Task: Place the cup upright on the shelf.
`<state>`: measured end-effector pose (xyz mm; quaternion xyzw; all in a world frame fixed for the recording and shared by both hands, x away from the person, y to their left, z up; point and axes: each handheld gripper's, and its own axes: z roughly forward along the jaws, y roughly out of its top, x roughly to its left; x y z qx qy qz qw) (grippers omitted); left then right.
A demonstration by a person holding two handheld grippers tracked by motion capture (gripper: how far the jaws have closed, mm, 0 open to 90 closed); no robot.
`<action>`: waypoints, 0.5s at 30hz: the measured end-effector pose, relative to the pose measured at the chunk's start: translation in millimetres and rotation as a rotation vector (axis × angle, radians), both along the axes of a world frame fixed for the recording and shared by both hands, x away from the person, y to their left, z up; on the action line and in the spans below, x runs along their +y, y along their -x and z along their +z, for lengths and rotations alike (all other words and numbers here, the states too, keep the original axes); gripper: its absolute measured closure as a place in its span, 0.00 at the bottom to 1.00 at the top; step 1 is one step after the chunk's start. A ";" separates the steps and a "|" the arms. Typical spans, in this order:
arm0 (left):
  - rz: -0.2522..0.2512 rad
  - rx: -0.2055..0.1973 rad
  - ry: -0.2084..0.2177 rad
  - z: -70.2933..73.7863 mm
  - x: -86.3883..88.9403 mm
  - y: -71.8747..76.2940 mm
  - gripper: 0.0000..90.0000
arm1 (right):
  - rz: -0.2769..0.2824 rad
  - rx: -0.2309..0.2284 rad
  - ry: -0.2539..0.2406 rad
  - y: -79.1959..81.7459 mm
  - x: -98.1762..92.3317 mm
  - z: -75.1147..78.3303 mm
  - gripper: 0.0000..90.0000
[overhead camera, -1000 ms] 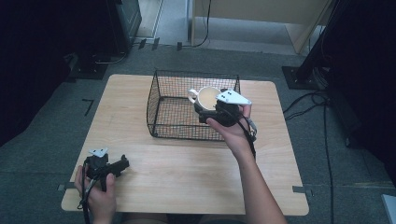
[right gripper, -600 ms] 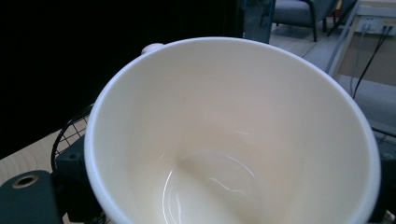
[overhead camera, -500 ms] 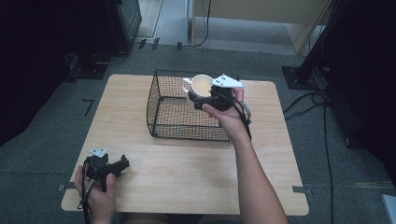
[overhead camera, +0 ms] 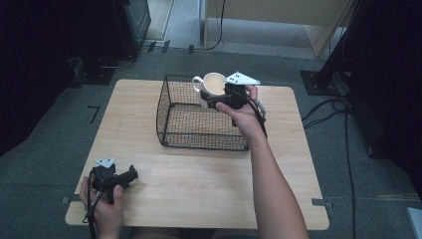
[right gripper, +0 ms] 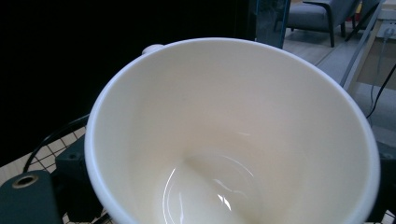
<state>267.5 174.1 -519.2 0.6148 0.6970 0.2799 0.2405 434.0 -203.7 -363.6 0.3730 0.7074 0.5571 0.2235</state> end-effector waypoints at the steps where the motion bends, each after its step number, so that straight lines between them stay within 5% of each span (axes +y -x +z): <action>1: -0.002 0.001 0.000 0.0 -0.1 0.0 0.00 | -0.003 0.008 0.007 -4.8 1.7 -4.1 0.10; 9: -0.002 0.001 0.000 0.1 -0.1 0.0 0.00 | -0.021 0.006 0.069 -22.2 0.2 -21.0 0.10; 15: -0.001 0.000 0.001 0.1 -0.2 0.0 0.00 | -0.011 0.051 0.104 -35.2 1.5 -37.0 0.10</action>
